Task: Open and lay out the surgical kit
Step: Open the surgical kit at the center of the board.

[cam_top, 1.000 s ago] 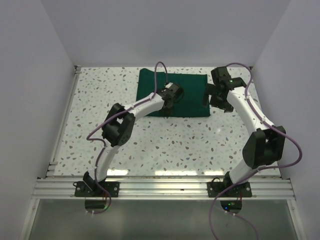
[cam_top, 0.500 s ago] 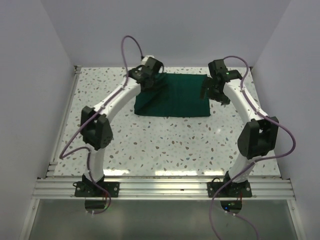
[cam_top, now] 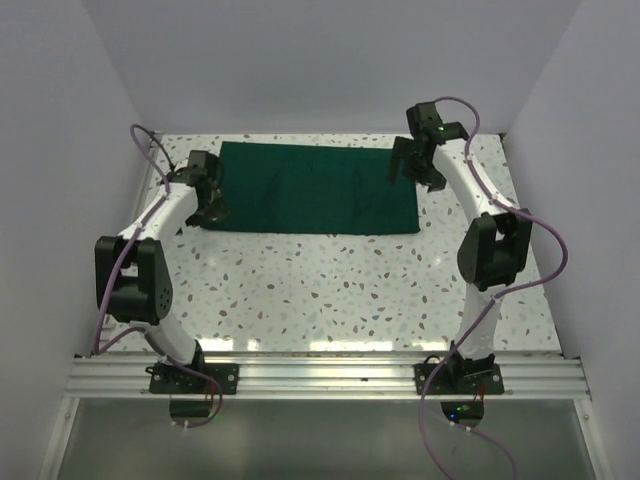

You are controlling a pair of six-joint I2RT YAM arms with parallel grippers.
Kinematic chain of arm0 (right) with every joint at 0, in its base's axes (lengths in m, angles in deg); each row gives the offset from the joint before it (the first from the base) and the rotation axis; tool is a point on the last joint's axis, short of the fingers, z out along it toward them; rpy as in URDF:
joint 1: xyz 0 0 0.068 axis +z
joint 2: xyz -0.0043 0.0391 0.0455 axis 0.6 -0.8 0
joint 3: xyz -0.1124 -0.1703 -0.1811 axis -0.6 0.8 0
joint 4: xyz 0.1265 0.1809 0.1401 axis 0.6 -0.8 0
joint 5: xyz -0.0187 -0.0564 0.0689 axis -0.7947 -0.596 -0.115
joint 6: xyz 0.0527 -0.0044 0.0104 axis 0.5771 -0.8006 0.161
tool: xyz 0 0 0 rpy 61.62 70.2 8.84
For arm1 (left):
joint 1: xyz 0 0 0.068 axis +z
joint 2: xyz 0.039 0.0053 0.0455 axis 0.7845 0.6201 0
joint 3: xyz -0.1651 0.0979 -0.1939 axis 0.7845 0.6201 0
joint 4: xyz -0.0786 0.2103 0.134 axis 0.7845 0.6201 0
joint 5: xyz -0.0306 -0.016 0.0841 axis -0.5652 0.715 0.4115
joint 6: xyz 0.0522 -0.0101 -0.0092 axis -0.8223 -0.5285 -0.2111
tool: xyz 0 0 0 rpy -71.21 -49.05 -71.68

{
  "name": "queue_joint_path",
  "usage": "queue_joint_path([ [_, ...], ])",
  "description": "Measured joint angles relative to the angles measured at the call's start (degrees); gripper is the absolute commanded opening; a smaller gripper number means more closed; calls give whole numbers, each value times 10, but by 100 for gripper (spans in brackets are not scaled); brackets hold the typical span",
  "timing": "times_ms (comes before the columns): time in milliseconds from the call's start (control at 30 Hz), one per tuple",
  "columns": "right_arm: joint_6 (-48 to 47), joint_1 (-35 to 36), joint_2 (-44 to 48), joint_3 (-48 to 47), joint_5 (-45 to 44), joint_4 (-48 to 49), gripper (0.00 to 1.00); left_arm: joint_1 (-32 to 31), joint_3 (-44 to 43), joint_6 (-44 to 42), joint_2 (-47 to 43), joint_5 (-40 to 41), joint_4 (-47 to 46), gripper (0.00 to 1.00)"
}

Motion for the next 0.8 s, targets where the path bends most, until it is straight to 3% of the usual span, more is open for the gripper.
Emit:
queue_joint_path([
  [200, -19, 0, -80, -105, 22, 0, 98, -6, 7, 0, -32, -31, -1, 100],
  [533, -17, -12, -217, -281, 34, 14, 96, -16, 56, 0, -232, -76, 17, 96],
  [800, -4, -46, -305, -334, 73, 72, 92, -26, 98, 17, -318, -79, 76, 96],
])
